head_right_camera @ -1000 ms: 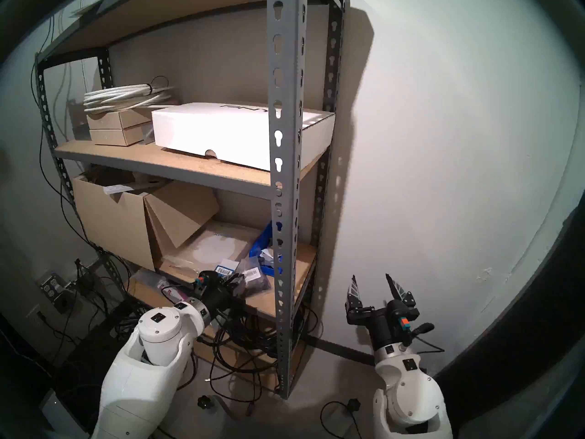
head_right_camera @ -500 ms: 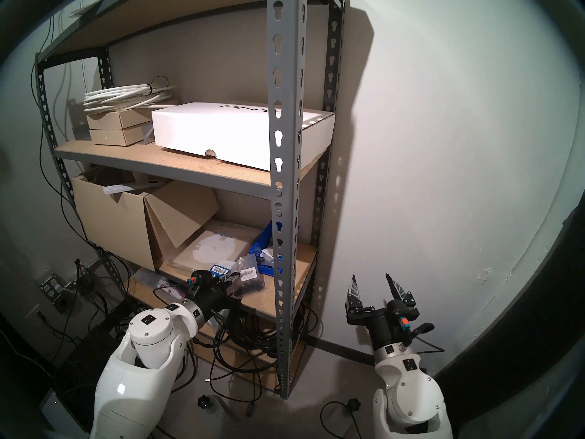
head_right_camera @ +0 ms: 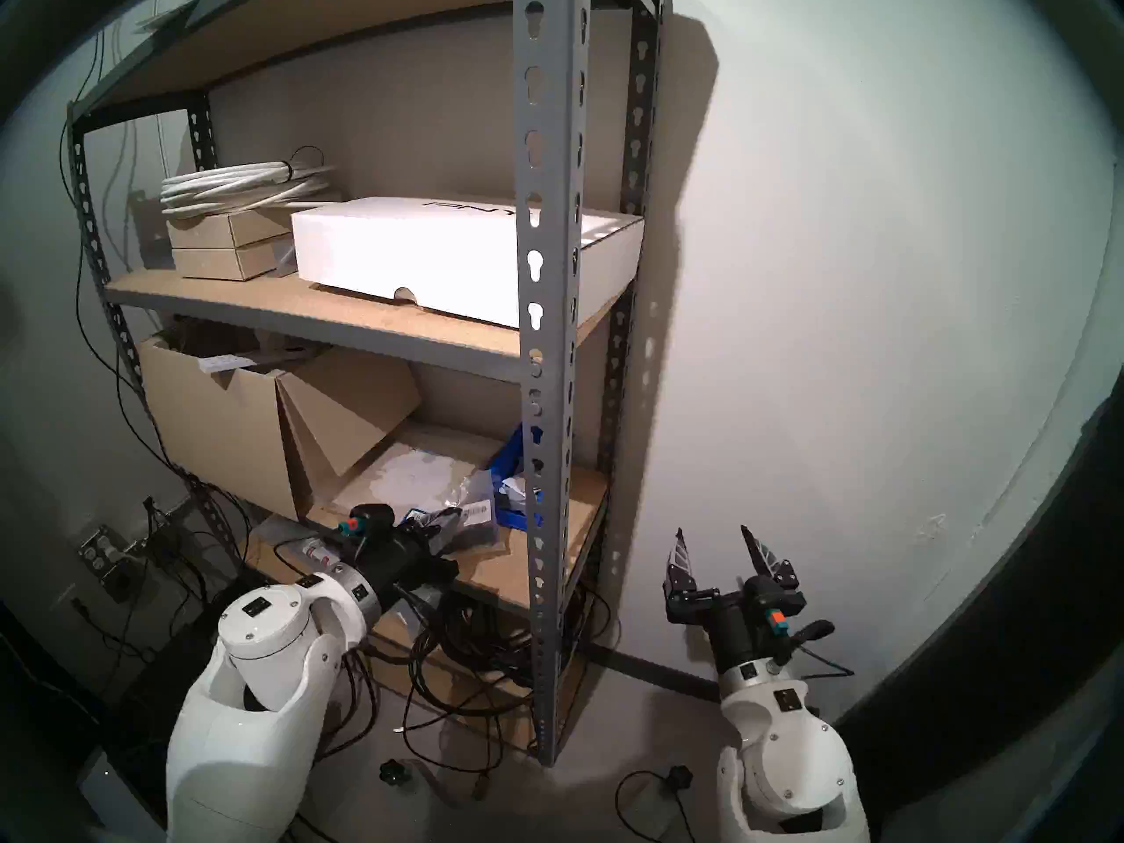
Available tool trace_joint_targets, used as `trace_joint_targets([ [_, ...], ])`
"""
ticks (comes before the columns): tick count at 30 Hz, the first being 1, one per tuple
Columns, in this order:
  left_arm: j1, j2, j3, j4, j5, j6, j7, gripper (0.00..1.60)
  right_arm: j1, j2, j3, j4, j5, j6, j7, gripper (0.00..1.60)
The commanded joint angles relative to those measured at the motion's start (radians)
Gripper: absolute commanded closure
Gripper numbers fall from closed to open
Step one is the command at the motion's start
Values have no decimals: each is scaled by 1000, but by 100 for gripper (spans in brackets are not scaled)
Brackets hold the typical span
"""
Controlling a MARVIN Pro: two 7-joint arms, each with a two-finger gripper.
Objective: Organize the rack shelf by putting things into a case
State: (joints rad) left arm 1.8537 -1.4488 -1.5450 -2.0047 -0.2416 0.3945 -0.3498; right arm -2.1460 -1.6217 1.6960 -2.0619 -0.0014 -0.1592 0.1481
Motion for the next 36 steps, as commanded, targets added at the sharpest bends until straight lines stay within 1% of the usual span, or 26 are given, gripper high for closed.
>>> trace_joint_targets([
  [1, -62, -42, 19, -18, -22, 14, 10, 160, 2, -1, -1, -20, 1, -4, -1, 0],
  [10, -161, -74, 70, 8, -13, 44, 31, 160, 3, -1, -1, -19, 1, -4, 0, 0],
  [13, -197, -87, 88, 37, 5, 41, 53, 160, 3, -1, -1, -19, 1, -4, -1, 0],
  [19, -267, -108, 103, 112, 29, 31, 80, 160, 3, -1, -1, -19, 1, -4, -1, 0],
  [20, -262, -116, 103, 113, 37, 23, 83, 160, 3, -1, -1, -19, 1, -4, -1, 0],
  [21, -282, -114, 108, 132, 37, 25, 85, 160, 3, -1, -1, -19, 1, -4, -1, 0],
  [23, -296, -121, 113, 150, 49, 18, 93, 160, 3, -1, -1, -19, 1, -4, -1, 0],
  [25, -334, -118, 120, 195, 55, 12, 100, 160, 3, -1, -1, -19, 1, -4, -1, 0],
  [26, -332, -123, 117, 198, 59, 7, 102, 160, 3, -1, -1, -19, 1, -4, -1, 0],
  [28, -353, -123, 116, 225, 59, 0, 105, 160, 3, -1, -1, -19, 1, -4, -1, 0],
  [31, -362, -124, 114, 231, 59, -1, 106, 160, 3, -1, -1, -19, 1, -4, -1, 0],
  [36, -382, -123, 114, 267, 67, -14, 110, 160, 2, -1, -1, -19, 1, -4, -1, 0],
])
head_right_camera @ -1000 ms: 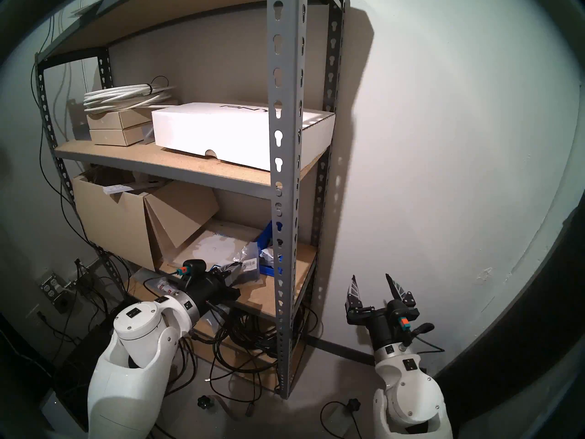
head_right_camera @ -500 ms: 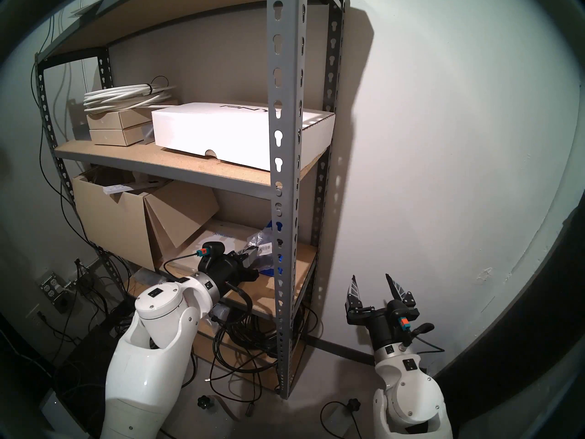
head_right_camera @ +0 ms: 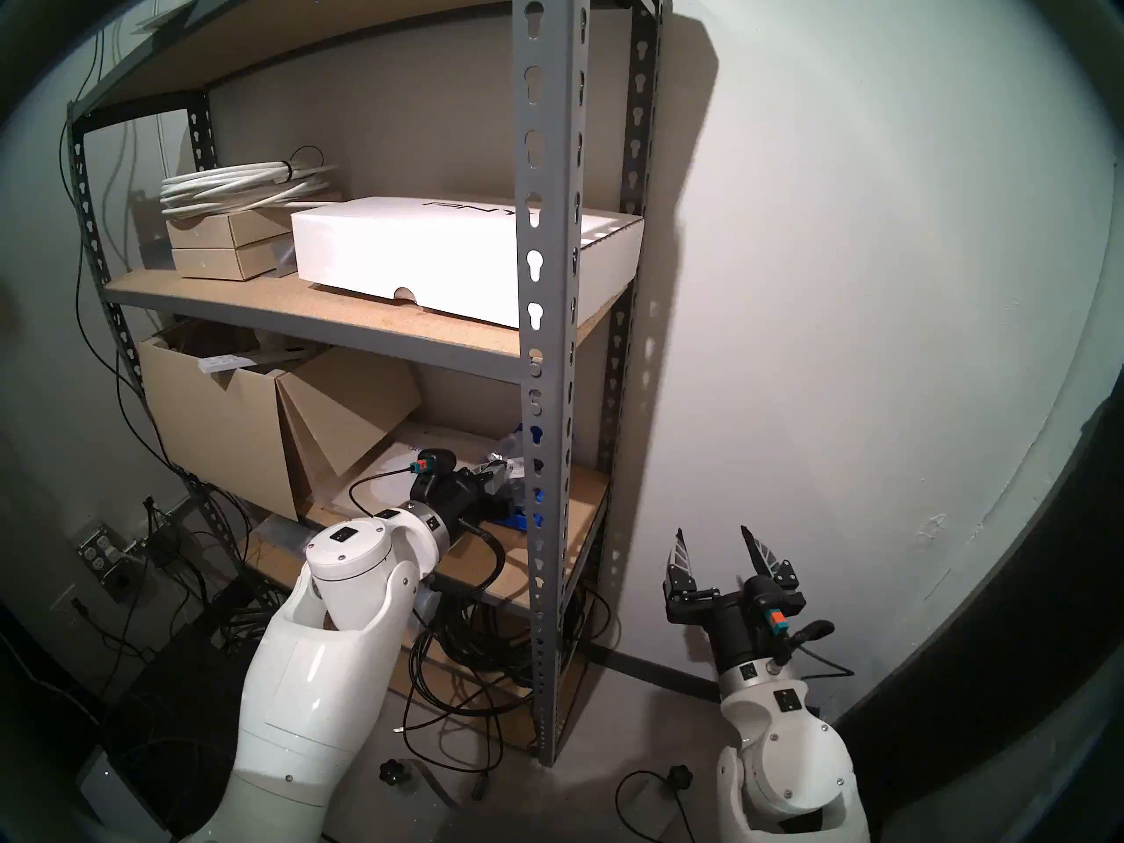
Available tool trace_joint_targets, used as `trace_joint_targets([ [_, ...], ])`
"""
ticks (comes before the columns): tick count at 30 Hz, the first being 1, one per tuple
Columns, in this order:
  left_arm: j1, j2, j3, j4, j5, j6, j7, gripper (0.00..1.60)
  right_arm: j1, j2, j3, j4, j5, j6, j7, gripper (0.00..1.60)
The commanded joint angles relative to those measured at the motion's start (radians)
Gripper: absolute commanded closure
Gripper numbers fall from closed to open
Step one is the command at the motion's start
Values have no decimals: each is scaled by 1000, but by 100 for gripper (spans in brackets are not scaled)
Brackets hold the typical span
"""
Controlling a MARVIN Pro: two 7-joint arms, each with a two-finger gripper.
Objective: Organize the rack shelf by putting things into a case
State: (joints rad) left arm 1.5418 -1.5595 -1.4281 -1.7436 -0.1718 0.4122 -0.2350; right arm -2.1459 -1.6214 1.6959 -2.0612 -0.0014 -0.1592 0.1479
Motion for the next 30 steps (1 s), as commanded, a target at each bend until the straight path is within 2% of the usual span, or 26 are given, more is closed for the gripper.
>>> trace_joint_targets([
  [1, -75, -12, -3, 16, -2, -36, -5, 160, 2, -1, -1, -20, 1, -4, -1, 0],
  [3, -85, -11, -2, 43, 0, -47, -6, 160, 2, -1, -1, -20, 1, -4, -1, 0],
  [12, -77, 2, 1, 51, 0, -51, -29, 160, 2, -1, -1, -21, 1, -3, -1, 0],
  [14, -77, 3, 3, 54, 3, -52, -31, 139, 2, -1, -1, -21, 1, -3, -1, 0],
  [15, -79, 5, 4, 55, 3, -49, -36, 111, 2, -1, -1, -21, 1, -3, -1, 0],
  [22, -85, 5, 4, 75, 15, -66, -28, 92, 2, -1, -1, -21, 1, -3, -1, 0],
  [23, -88, 5, 4, 81, 15, -69, -30, 85, 2, -1, -1, -21, 1, -3, -1, 0],
  [26, -93, 2, 2, 89, 17, -78, -30, 81, 2, -1, -1, -21, 1, -3, -1, 0],
  [27, -94, -1, 0, 84, 16, -80, -31, 45, 2, -1, -1, -21, 1, -3, -1, 0],
  [30, -93, -1, -1, 79, 15, -82, -36, 45, 2, -1, -1, -21, 1, -3, -1, 0],
])
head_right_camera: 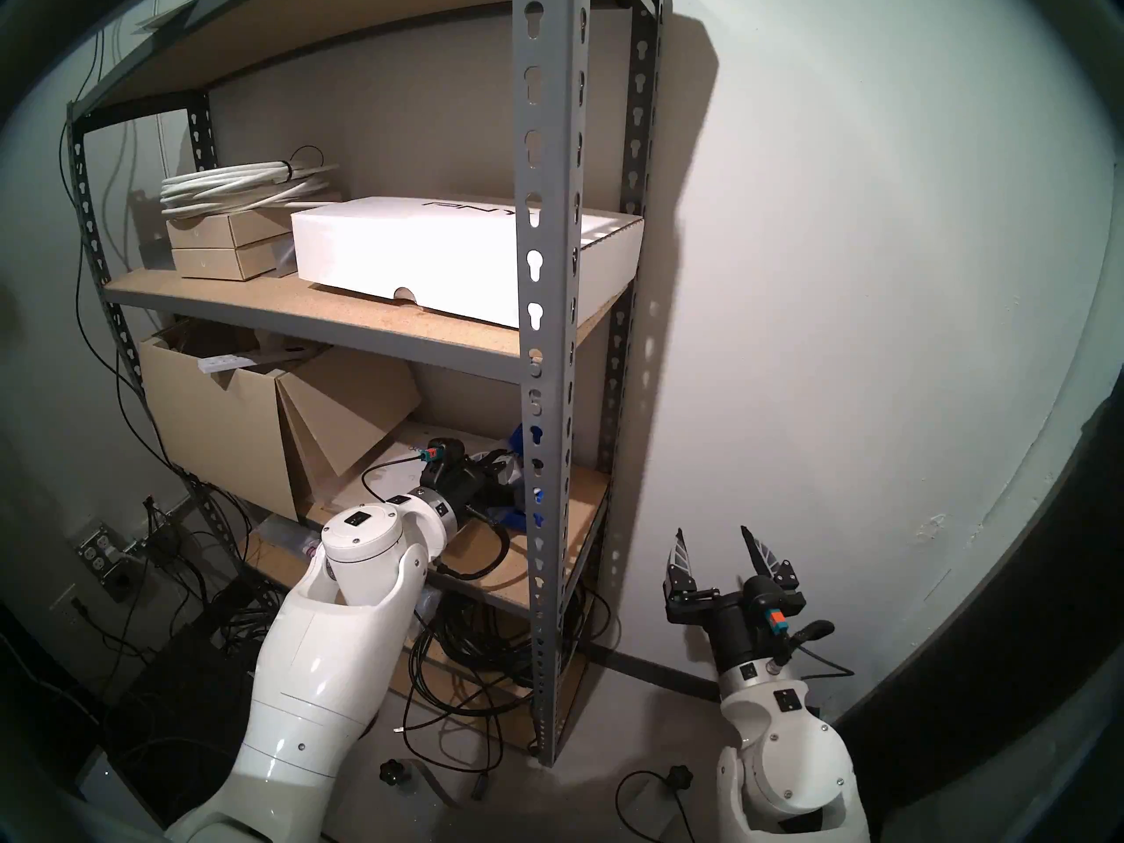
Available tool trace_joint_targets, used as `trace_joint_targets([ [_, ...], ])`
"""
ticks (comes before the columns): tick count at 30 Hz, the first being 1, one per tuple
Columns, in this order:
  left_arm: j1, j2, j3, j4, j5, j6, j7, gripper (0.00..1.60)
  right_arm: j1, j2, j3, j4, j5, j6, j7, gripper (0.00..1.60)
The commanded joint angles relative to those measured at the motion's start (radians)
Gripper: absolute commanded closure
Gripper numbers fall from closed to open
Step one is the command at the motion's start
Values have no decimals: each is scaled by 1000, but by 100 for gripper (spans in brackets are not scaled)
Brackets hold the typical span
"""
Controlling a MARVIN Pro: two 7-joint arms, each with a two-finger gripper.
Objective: Organize the rack shelf by putting things into a case
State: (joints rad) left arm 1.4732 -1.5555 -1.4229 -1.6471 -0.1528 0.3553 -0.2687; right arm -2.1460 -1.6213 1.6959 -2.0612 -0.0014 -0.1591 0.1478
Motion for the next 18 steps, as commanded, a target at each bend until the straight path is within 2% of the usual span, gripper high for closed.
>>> trace_joint_targets([
  [1, -23, -4, -6, -21, -3, -24, -3, 41, 2, -2, -1, -21, 1, -3, -1, 0],
  [4, -16, -4, -10, -33, -2, -29, -2, 33, 2, -2, -1, -21, 1, -3, -1, 0],
  [7, -3, 0, -17, -64, -5, -19, -6, 34, 2, -1, -1, -21, 1, -3, -1, 0],
  [13, 73, 17, -36, -171, -25, 0, -36, 32, 2, -1, -1, -20, 1, -4, -1, 0],
  [14, 78, 23, -38, -165, -31, -14, -50, 31, 2, -1, -1, -20, 1, -4, -1, 0],
  [18, 145, 38, -49, -236, -46, -3, -71, 40, 3, -1, -1, -20, 1, -4, -1, 0],
])
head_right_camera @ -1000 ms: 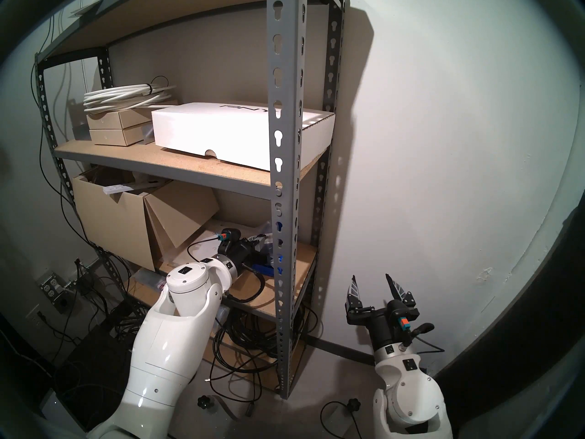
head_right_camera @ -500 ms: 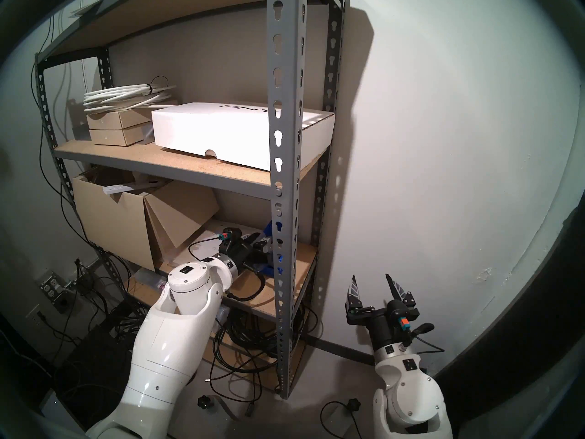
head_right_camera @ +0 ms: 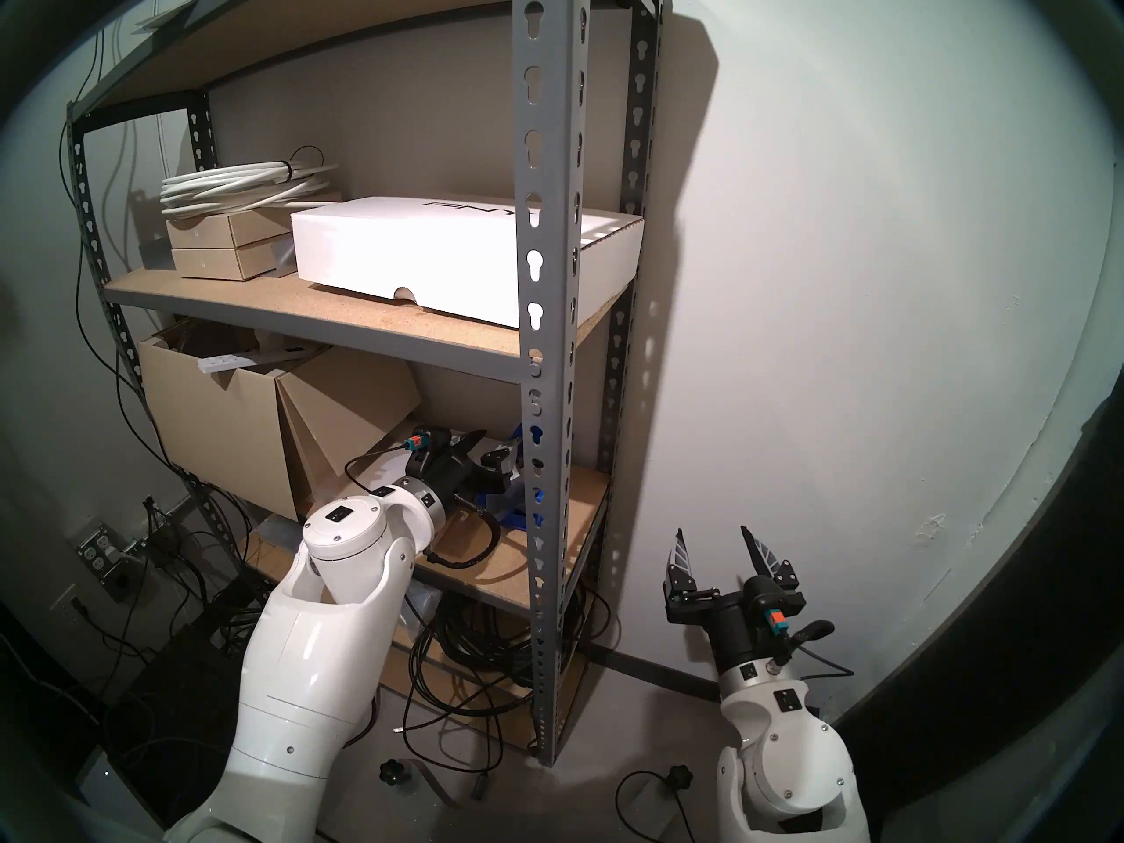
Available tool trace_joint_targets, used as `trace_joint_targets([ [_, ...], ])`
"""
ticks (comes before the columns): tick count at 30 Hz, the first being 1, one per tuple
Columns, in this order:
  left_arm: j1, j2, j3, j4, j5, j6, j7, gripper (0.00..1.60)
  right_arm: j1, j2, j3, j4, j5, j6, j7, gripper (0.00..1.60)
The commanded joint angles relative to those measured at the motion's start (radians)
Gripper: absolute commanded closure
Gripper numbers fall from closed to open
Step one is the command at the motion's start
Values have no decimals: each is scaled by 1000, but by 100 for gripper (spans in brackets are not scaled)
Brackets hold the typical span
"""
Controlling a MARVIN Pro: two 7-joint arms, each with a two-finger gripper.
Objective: Organize the rack shelf by putting things into a case
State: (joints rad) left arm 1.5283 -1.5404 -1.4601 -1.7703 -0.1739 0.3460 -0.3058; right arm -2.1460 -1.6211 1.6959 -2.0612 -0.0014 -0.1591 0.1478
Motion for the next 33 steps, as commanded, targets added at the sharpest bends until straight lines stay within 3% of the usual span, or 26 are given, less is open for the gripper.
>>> trace_joint_targets([
  [1, 99, 31, -13, -114, -33, 6, -51, 40, 3, -1, -1, -20, 1, -4, -1, 0],
  [7, 187, 74, -28, -196, -48, 38, -88, 51, 3, -1, -1, -20, 2, -4, -1, 0],
  [8, 206, 75, -35, -214, -49, 40, -91, 64, 2, -1, -1, -20, 2, -4, -1, 0],
  [16, 256, 124, -50, -242, -54, 61, -152, 62, 2, -1, -1, -21, 2, -3, -1, 0],
  [26, 289, 137, -40, -211, -37, 24, -172, 71, 2, -2, -1, -21, 2, -3, -1, 0],
  [28, 284, 136, -37, -202, -33, 20, -170, 85, 2, -2, -1, -21, 2, -3, -1, 0],
  [33, 263, 149, -37, -158, -34, 19, -196, 83, 2, -2, -1, -21, 2, -3, -1, 0],
])
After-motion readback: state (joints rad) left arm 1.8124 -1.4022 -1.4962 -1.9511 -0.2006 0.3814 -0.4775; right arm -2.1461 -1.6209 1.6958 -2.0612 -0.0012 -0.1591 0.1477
